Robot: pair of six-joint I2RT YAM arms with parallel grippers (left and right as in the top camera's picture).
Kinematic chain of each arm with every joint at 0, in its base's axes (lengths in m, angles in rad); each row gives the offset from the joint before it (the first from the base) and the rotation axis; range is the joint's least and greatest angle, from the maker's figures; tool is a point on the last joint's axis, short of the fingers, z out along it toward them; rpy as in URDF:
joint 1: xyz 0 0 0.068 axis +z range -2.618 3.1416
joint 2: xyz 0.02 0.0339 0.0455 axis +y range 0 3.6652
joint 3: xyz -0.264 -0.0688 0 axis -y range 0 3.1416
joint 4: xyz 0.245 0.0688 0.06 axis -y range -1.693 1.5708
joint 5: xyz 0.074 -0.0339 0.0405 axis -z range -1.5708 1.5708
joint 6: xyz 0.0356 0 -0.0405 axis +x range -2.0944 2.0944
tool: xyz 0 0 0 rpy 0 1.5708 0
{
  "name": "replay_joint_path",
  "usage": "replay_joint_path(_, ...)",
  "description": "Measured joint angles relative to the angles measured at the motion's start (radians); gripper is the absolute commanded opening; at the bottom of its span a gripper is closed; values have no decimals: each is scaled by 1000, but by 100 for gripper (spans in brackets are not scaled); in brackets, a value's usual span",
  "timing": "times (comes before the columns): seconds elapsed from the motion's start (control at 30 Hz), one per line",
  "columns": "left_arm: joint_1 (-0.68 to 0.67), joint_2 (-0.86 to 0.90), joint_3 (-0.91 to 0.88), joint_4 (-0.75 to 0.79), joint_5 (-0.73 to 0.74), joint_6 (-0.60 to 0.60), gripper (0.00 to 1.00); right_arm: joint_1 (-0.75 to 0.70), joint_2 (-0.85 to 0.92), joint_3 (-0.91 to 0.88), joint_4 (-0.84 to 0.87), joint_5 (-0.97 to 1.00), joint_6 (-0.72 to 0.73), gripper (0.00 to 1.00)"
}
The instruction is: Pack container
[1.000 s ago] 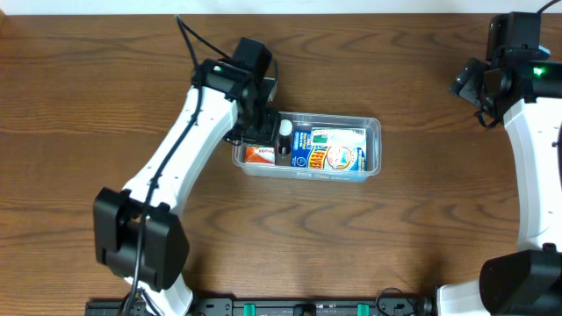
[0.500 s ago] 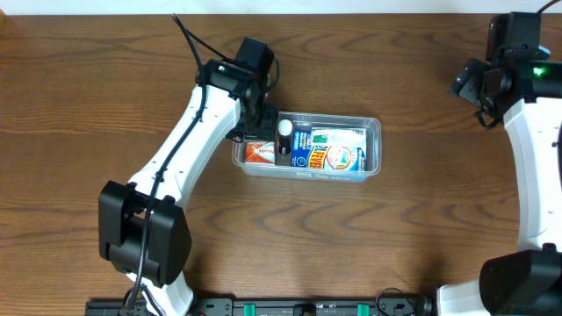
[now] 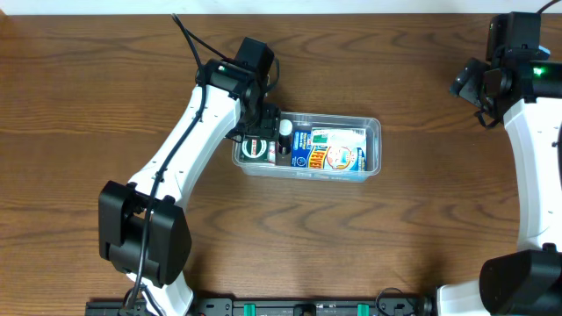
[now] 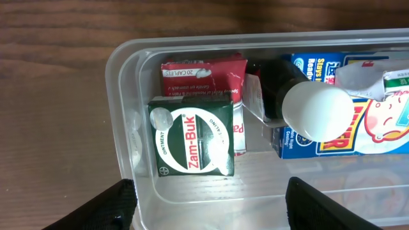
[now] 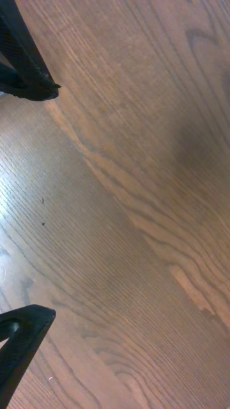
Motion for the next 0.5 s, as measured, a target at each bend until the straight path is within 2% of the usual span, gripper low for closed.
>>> replay_joint_path(0.13,7,-4,0,-5,0,1,89,0,0,0,0,0,0,99)
replay_joint_path(0.2,14,-18,0,-10,0,2,100,0,0,0,0,0,0,99)
replay_joint_path(0.3,32,-92,0,-22,-1,0,98,0,0,0,0,0,0,99)
replay_joint_path(0.5,43,-369,2,-66,-4,0,98,0,0,0,0,0,0,99)
